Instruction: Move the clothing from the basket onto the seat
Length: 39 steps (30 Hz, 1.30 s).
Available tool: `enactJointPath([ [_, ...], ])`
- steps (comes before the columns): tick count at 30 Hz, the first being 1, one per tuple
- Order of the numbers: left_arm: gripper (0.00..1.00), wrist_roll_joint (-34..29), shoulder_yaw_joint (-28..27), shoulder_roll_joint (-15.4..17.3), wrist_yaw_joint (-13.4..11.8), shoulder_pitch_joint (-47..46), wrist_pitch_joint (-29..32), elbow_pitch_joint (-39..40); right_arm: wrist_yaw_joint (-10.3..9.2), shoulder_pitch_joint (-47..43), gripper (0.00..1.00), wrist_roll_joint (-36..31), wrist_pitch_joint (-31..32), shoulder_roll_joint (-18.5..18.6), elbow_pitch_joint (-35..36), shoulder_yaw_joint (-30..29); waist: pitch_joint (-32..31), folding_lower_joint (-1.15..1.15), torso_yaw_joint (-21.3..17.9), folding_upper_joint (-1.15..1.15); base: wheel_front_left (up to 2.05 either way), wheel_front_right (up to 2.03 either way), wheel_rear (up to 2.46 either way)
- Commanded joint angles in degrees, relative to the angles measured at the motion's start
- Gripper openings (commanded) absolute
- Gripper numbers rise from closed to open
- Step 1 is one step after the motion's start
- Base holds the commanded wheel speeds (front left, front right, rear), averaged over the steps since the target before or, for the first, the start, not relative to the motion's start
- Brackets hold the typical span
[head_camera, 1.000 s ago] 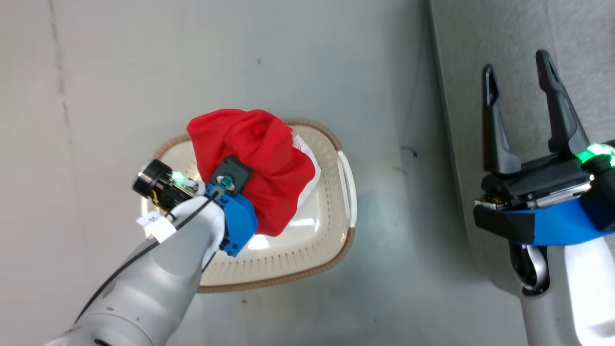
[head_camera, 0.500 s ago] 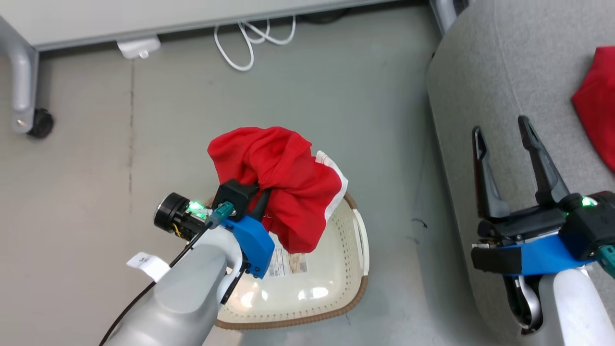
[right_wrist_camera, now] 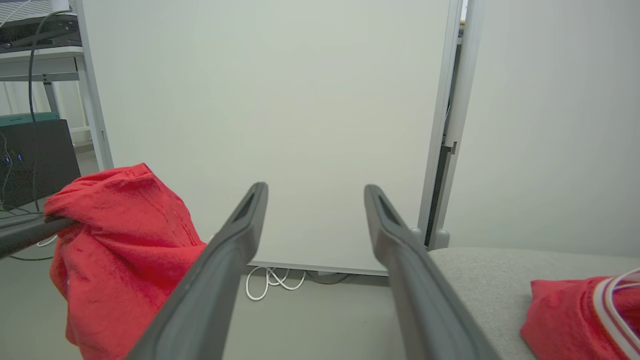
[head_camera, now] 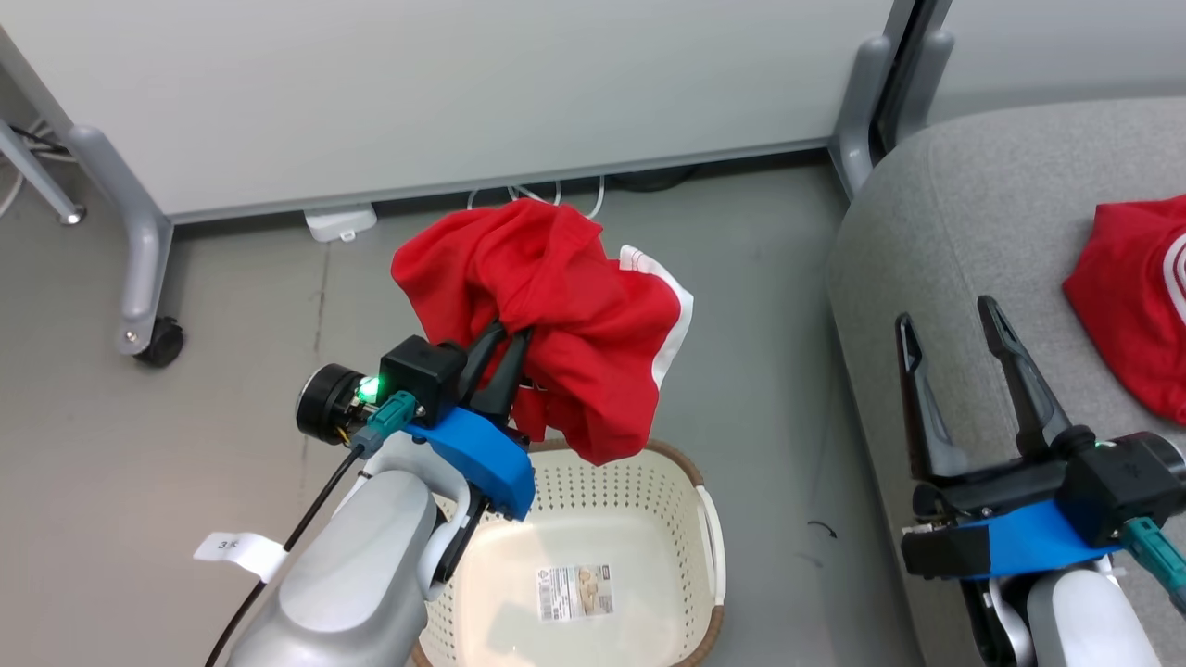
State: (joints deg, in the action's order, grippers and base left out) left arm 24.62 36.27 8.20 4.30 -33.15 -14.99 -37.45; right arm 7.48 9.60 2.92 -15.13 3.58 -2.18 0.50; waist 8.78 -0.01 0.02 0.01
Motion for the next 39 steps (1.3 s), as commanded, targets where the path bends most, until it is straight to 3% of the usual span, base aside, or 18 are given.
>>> enactJointPath([
  [1,0.00,-0.36,-0.71,-0.14,0.34,0.78,-0.28,0.81,0.03,-1.12,1.00,0.11,-0.02,-0.19,-0.13,-0.05,-1.30,0.01,0.12,-0.01,0.00,0.00,0.00],
  [12,0.00,-1.71,-2.38,-0.52,2.19,-1.49,0.10,4.41,0.03,-4.25,1.00,0.46,-0.02,-0.57,-0.95,-0.52,-5.43,0.01,0.41,-0.01,0.00,0.00,0.00],
  [20,0.00,0.32,0.01,-0.09,2.78,-1.74,6.60,7.91,0.03,-5.93,1.00,0.61,-0.01,-0.69,-1.28,-1.01,-7.43,0.01,1.08,-0.01,0.00,0.00,0.00],
  [27,0.00,1.66,0.60,1.00,2.16,-0.10,11.08,13.83,0.03,-6.59,1.00,1.14,-0.01,-0.72,-1.34,-0.70,-7.63,0.01,1.76,-0.01,0.00,0.00,0.00],
  [39,0.00,2.10,1.06,2.61,1.00,1.73,12.56,18.39,0.03,-4.81,1.00,0.52,-0.02,-0.72,-0.53,2.46,-7.82,0.01,2.18,-0.01,0.00,0.00,0.00],
])
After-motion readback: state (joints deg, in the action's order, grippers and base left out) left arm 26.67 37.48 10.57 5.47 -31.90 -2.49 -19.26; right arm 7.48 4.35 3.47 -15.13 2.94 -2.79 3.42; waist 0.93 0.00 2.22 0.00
